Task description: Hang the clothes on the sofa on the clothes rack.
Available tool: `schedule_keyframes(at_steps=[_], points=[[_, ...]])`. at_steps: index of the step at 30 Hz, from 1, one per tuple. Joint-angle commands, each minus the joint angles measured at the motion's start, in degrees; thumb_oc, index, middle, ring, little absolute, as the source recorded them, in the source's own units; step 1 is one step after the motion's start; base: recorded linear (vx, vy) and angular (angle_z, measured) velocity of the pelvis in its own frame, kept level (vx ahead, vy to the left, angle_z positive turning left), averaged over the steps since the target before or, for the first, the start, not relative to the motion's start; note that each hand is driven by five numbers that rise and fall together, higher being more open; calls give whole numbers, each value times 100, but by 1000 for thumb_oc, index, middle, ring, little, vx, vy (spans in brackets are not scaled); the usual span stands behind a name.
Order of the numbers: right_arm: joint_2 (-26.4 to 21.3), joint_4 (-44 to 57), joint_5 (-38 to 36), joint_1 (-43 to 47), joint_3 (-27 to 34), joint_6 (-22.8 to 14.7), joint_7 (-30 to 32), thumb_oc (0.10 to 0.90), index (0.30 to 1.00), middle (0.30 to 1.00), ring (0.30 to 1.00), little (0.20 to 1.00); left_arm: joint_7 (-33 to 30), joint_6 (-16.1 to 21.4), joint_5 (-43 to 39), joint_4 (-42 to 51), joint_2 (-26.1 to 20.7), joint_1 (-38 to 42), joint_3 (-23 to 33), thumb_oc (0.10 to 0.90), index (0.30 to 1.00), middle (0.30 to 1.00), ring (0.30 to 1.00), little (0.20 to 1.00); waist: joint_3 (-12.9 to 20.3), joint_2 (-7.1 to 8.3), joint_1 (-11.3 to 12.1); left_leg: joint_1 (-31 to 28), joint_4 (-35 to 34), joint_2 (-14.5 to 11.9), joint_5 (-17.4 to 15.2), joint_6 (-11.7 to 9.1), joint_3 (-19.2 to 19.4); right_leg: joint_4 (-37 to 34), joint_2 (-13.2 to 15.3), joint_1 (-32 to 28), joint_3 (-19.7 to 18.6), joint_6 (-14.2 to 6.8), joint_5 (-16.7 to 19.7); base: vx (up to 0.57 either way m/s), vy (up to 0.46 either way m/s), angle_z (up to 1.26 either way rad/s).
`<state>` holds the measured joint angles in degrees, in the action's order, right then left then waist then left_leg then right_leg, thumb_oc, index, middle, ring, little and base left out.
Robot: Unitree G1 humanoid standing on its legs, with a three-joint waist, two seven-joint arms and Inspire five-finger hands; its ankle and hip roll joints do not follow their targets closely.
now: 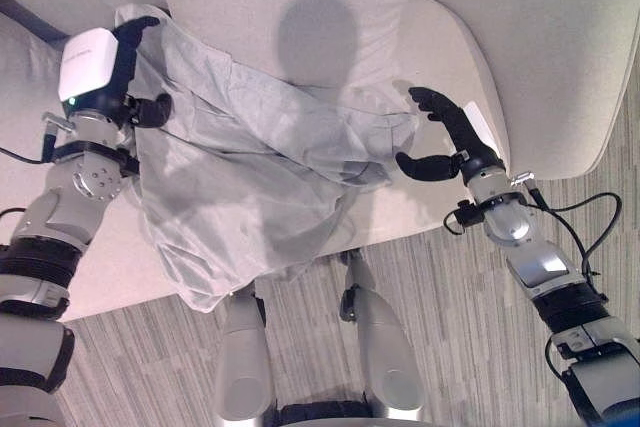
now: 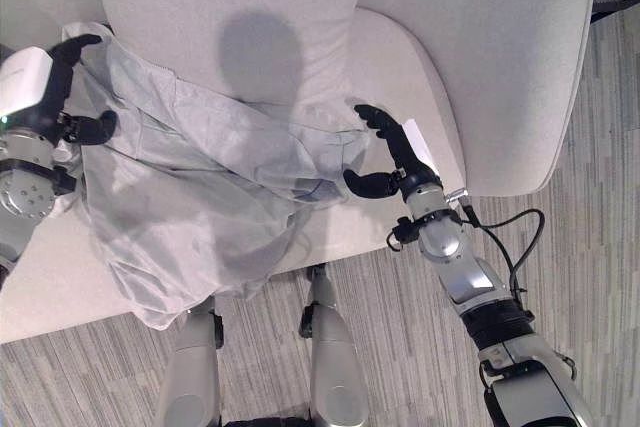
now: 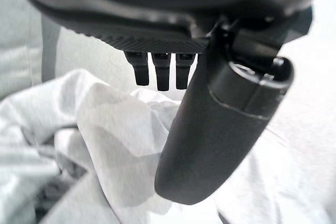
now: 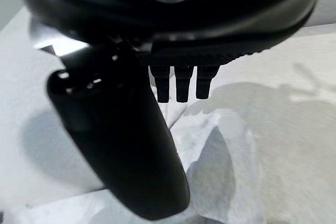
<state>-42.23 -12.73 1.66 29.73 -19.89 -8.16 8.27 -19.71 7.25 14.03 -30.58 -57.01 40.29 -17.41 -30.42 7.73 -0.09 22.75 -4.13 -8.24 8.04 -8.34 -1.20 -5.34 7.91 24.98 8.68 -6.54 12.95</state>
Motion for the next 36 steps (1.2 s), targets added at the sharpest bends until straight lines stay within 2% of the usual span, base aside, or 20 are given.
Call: schedule_keyframes(at_steps=[1, 8, 13, 19, 20, 25, 36], points=[[-459, 502, 280, 292, 110, -517, -32, 800, 900, 900, 900, 900, -377, 279, 163, 34, -690, 748, 129, 800, 900, 900, 900, 900, 63, 191, 60, 44, 251, 142, -405, 279, 97, 34, 359, -284, -86, -613, -150, 0, 0, 0], [-667, 571, 829, 510, -442, -467, -204, 800, 900, 900, 900, 900, -370, 304, 170, 15, -867, 789, 17, 800, 900, 900, 900, 900, 63, 167, 92, 150, 214, 153, -369, 285, 55, 34, 372, -195, -38, -634, -142, 11, 10, 4], [-495, 629, 1304, 389, -765, -393, -365, 800, 900, 900, 900, 900, -385, 291, 152, 104, -605, 496, 222, 800, 900, 900, 900, 900, 63, 172, 117, 177, 216, 159, -384, 299, 24, 34, 371, -187, 0, -614, -180, 13, 2, 2], [-226, 287, 1663, 336, -836, -238, -203, 800, 900, 900, 900, 900, -402, 277, 83, 183, -356, 307, 372, 800, 900, 900, 900, 900, 63, 135, 126, 213, 263, 178, -415, 313, -11, 34, 385, -195, 9, -594, -201, 0, 0, 0], [-128, 53, 1935, 382, -849, -124, -55, 800, 900, 900, 900, 900, -408, 283, 71, 233, -287, 275, 396, 800, 900, 900, 900, 900, 63, 107, 129, 270, 274, 187, -418, 314, -21, 34, 396, -154, 14, -593, -199, 0, 0, 0], [-61, -257, 2375, 609, -823, 23, 324, 800, 900, 900, 900, 900, -440, 295, 74, 264, -252, 310, 363, 800, 900, 900, 900, 900, 63, 54, 104, 437, 279, 226, -395, 314, -56, 34, 415, 0, 8, -601, -172, 0, 0, 0], [-603, 58, 2834, 1033, -470, 80, 841, 800, 900, 900, 900, 900, -443, 361, 53, 293, -319, 355, 305, 800, 900, 900, 900, 900, 63, 57, 59, 586, 384, 264, -434, 349, -81, 34, 415, 100, -31, -613, -137, 0, 0, 0]])
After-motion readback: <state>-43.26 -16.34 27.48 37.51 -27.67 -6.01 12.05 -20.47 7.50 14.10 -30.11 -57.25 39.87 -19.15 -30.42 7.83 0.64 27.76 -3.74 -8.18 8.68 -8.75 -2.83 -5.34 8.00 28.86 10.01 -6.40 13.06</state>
